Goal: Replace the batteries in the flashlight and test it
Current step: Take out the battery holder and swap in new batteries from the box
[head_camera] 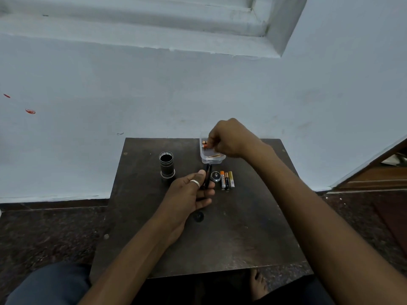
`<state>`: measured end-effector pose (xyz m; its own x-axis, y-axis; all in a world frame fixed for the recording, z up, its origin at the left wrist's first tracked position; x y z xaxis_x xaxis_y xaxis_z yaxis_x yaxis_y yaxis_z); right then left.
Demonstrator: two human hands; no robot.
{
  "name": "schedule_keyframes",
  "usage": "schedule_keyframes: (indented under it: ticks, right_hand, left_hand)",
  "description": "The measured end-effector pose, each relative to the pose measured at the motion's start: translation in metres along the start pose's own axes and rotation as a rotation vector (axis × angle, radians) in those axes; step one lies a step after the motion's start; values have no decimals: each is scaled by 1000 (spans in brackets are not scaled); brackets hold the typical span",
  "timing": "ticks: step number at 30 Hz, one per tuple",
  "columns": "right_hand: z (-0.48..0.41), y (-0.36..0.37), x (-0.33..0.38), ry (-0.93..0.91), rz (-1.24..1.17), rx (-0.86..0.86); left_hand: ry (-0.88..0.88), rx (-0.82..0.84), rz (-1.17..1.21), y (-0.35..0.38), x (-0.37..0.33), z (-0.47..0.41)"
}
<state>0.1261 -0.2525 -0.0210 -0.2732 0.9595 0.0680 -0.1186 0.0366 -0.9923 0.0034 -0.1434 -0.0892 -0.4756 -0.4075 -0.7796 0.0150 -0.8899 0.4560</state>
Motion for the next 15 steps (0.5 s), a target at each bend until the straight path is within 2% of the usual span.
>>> schedule_keyframes:
  ticks: [4, 9, 12, 15]
  right_hand:
    - [-14, 11, 9, -46, 130, 167]
    - [-12, 15, 19, -126, 153, 176]
    - [-9, 8, 14, -99, 110, 96]
    - [3, -16, 5, -54, 16, -96]
  left_hand:
    - [-19, 13, 5, 0, 1, 2]
    - [-25, 29, 5, 3, -1, 4]
    - [-23, 29, 10, 4, -2, 4]
    - [-22, 36, 14, 4, -2, 4]
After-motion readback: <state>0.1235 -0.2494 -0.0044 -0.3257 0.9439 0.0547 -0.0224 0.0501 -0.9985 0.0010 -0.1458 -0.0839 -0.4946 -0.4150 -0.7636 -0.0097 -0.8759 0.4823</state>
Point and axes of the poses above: each hand's wrist, its own z-axis away from the middle knuckle, its own y-axis out of the palm, x = y × z, the point moved 8 cm from there along -z, towards the middle knuckle, and after that the axes turned 10 degrees about z, right-handed, at the moved point
